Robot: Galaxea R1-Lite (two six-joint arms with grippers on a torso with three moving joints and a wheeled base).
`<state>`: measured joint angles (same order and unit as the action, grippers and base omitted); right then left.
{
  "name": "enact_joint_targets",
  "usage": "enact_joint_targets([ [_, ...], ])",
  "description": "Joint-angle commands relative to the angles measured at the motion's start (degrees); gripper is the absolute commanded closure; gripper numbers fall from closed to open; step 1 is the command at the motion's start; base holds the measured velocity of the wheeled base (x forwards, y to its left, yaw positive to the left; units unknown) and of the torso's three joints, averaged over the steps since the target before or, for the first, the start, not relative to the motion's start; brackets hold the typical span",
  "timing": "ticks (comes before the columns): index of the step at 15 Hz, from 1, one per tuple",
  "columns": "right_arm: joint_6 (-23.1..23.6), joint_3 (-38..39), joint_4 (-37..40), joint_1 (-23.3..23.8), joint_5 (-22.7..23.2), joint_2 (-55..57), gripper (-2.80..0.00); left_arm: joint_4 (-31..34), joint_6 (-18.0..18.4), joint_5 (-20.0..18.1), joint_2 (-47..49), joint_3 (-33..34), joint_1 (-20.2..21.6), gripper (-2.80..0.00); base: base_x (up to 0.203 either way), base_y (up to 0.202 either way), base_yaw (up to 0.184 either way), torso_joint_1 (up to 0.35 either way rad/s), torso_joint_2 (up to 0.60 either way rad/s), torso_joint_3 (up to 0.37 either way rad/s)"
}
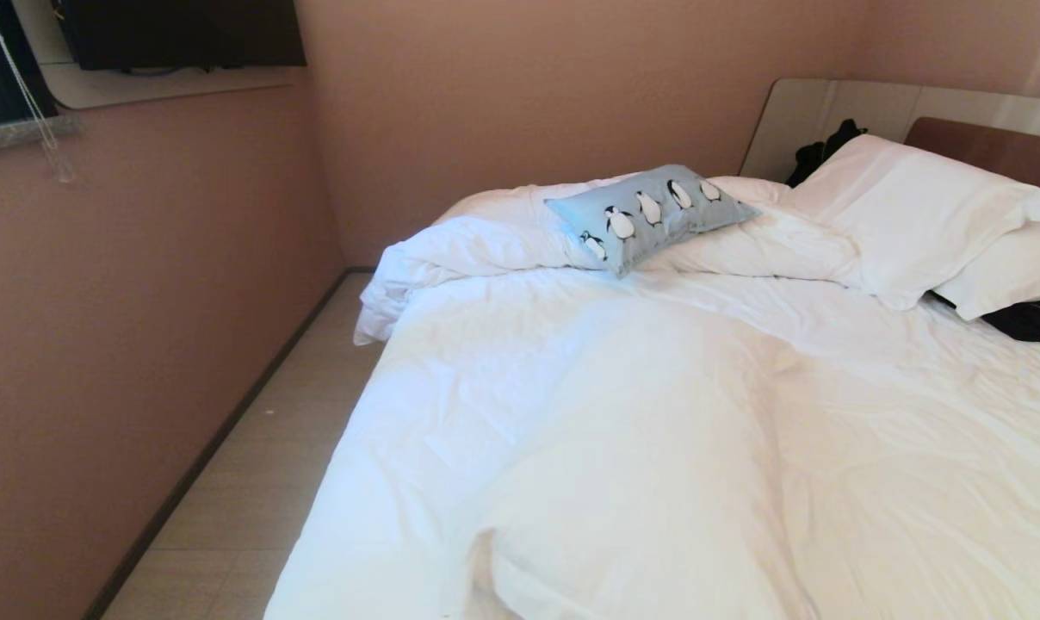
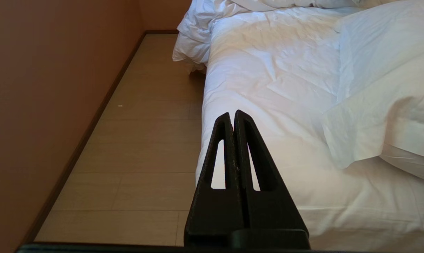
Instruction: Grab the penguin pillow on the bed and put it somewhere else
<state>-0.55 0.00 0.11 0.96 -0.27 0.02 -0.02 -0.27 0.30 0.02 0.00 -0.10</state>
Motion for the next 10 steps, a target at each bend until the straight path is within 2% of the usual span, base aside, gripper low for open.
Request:
enact_joint_targets([
  [1, -0.2, 0.0, 0.0, 0.0, 0.0, 0.0, 0.0, 0.0, 0.0, 0.1, 0.0, 0.1, 0.0, 0.0, 0.0, 0.0, 0.0, 0.0, 0.0, 0.0],
  [10, -0.2, 0.0, 0.0, 0.0, 0.0, 0.0, 0.0, -0.1, 0.0, 0.1, 0.0, 0.0, 0.0, 0.0, 0.0, 0.0, 0.0, 0.0, 0.0, 0.0],
])
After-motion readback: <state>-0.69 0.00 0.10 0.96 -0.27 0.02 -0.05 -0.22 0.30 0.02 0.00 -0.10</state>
